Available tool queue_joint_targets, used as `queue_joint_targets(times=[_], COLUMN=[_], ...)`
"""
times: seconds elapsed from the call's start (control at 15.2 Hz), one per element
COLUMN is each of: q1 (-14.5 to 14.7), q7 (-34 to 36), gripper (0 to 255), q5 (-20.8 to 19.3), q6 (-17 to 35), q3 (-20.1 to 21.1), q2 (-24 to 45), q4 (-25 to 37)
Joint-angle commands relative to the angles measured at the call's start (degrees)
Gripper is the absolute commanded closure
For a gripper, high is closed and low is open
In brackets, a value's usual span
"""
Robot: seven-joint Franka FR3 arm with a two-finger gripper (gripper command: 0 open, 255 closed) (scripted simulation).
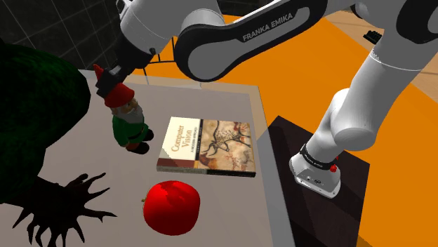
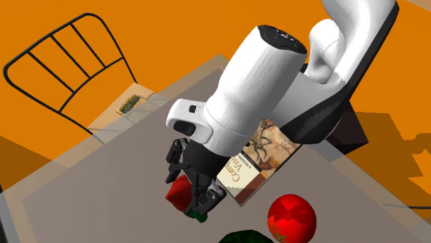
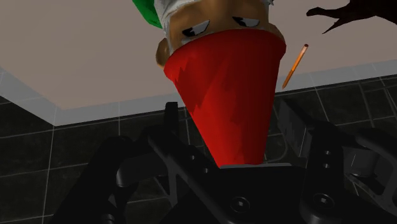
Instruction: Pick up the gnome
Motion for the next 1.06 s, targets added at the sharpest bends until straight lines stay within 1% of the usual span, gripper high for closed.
queue_joint_targets(times=[0.0,0.86,0.99], q1=[-0.07,-0.23,-0.23], q7=[-0.39,-1.95,-1.96], gripper=[255,255,255], q5=[0.51,2.63,2.64], q6=[-1.10,-10.77,-10.89], q3=[0.05,0.16,0.16], q2=[-0.40,-2.26,-2.27], q4=[0.74,8.77,8.88])
